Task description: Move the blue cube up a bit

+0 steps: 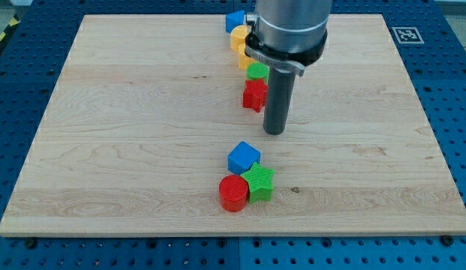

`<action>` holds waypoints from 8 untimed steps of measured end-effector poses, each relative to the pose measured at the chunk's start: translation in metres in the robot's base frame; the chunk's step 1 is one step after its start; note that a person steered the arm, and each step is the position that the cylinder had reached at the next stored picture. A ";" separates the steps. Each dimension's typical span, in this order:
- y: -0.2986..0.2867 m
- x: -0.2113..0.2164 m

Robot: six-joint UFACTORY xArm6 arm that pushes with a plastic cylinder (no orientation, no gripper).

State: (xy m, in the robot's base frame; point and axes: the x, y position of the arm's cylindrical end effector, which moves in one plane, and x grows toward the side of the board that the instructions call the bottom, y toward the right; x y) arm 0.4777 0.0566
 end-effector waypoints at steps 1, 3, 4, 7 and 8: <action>-0.025 -0.015; -0.133 0.003; -0.138 0.069; -0.077 0.076; -0.044 0.073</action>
State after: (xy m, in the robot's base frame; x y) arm 0.5506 0.0126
